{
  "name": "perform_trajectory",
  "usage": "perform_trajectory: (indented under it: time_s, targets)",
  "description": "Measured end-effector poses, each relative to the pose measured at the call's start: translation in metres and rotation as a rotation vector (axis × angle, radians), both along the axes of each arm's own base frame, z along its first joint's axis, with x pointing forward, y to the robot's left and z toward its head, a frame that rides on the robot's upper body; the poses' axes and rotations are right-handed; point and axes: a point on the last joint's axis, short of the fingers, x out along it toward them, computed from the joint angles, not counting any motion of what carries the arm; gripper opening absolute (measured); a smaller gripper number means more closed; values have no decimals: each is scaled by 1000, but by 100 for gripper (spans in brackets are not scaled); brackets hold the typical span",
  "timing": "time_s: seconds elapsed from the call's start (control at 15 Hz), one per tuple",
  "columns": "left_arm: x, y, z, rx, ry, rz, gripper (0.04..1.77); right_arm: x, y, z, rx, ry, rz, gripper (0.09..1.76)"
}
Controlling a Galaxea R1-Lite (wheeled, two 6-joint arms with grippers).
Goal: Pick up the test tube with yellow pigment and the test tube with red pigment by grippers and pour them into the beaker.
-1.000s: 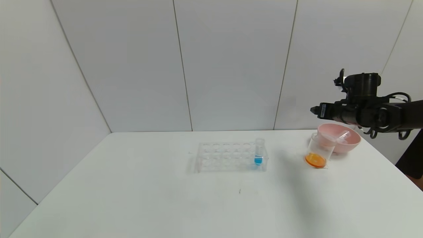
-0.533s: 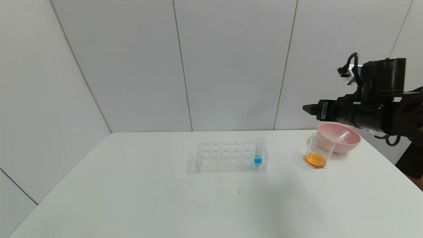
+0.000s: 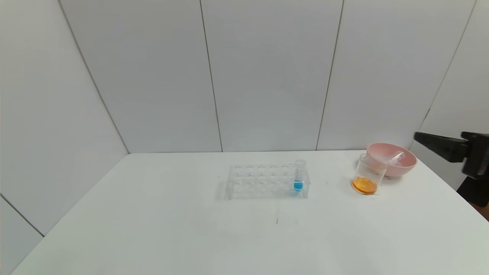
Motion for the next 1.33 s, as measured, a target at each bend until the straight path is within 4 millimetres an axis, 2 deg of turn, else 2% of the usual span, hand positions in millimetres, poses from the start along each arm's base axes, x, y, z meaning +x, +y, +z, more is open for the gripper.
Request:
perform_trajectory:
  time_s: [0.2,0.53,0.73,0.93,1.13,1.33]
  targets:
    - [0,0,0,0,0,0,172,-57,-19,1,12,-102,-41,169]
    - [0,0,0,0,0,0,172,-135,-44,-4,-48,-249,-147,170]
    - [0,0,0,0,0,0,172,-179,-56,-13,-110,-333,-190,170]
    - [0,0,0,0,0,0,172,-208,-59,-24,-119,-388,-264,170]
    - [0,0,0,0,0,0,172,-219,-60,-28,-22,-428,-288,170]
    - [0,0,0,0,0,0,172,-224,-58,-28,-46,-442,-339,170]
